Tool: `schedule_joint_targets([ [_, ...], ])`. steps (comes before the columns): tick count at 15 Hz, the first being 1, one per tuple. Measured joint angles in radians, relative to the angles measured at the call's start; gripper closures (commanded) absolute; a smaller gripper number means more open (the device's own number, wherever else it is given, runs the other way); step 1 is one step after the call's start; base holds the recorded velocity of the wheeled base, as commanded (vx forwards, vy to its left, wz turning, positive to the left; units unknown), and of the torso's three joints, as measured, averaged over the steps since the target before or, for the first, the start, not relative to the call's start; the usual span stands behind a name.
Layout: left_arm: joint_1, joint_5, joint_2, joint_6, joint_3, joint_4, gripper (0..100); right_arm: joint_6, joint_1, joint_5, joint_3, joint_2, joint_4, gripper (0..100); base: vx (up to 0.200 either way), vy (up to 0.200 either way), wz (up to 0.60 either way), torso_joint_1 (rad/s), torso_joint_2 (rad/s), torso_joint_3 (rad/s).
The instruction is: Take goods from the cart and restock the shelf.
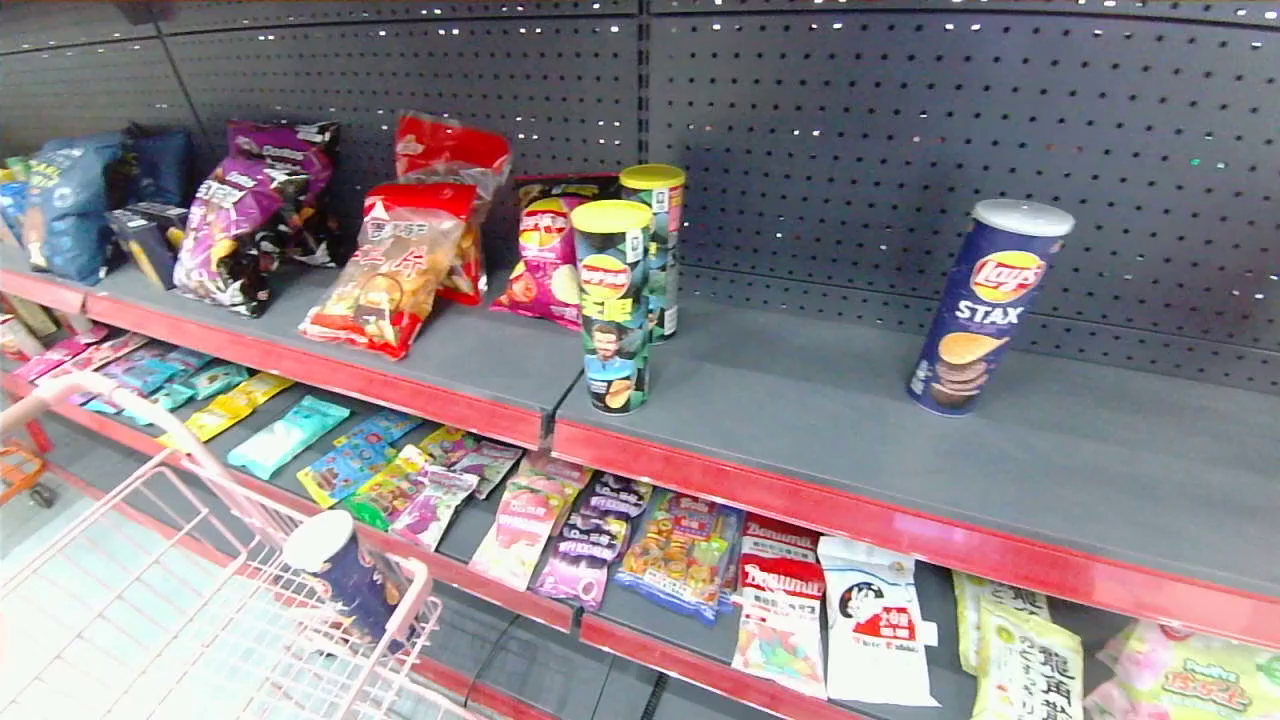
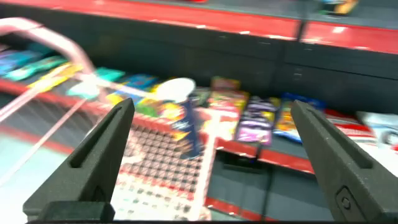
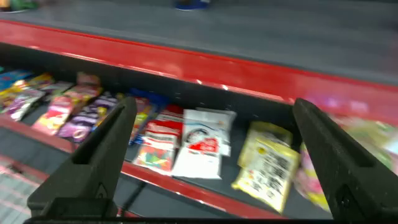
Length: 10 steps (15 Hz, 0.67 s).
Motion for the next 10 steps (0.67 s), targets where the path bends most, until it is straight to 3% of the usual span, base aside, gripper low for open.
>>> schedule_joint_targets([
  [6, 0.0, 0.0, 0.0, 0.0, 0.0, -0.001, 0, 0.0, 0.0, -0.001, 0.001, 0.0, 0.0, 0, 0.0, 0.0, 0.6, 0.004, 0.0, 0.0],
  [10, 0.0, 0.0, 0.0, 0.0, -0.001, 0.0, 0, 0.003, -0.001, -0.001, 0.001, 0.0, 0.0, 0, 0.0, 0.0, 0.0, -0.007, 0.02, 0.013],
])
